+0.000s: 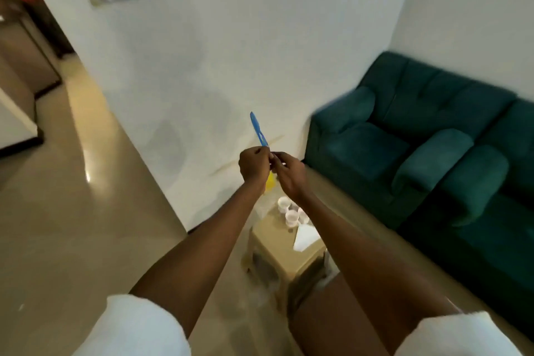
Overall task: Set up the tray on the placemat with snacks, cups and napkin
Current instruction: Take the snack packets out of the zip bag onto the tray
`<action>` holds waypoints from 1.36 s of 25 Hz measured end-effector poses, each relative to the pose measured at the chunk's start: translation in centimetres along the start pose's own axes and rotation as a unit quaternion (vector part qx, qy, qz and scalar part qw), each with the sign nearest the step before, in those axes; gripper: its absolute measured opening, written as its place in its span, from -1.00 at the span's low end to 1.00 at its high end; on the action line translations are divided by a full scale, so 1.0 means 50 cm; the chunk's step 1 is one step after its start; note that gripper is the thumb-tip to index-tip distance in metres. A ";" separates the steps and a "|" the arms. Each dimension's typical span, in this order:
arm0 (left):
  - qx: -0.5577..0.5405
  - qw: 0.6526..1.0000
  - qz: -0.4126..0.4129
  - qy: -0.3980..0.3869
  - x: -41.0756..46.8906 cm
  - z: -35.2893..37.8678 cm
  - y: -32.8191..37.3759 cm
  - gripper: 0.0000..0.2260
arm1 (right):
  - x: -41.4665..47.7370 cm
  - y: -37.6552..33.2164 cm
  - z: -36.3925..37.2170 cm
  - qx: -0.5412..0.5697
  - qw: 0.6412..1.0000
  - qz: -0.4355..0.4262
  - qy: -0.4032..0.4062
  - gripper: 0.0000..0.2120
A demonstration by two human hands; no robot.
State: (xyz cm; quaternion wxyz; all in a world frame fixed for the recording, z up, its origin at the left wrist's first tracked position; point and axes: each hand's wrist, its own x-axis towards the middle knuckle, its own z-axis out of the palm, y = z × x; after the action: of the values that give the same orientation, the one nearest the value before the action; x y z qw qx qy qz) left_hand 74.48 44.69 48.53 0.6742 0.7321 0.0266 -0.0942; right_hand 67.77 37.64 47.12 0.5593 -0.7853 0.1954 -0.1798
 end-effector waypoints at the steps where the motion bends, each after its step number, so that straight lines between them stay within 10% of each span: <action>1: -0.015 1.000 0.019 -0.013 -0.026 0.012 0.043 -0.81 | -0.007 -0.042 -0.035 0.015 1.000 -0.010 0.023 -0.75; 13: -0.032 0.952 0.135 -0.272 -0.455 0.302 0.281 -0.78 | -0.253 -0.177 -0.526 -0.017 0.957 -0.047 0.285 -0.80; 34: 0.186 0.781 0.128 -0.583 -1.310 0.610 0.061 -0.85 | -1.025 0.039 -1.060 -0.150 0.857 0.170 0.463 -0.81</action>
State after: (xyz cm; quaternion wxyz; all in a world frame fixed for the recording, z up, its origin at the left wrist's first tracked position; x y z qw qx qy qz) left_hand 7.65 19.95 60.66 0.4175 0.6454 -0.4837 -0.4186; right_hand -3.03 20.24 58.40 0.3020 -0.6402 0.5870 -0.3928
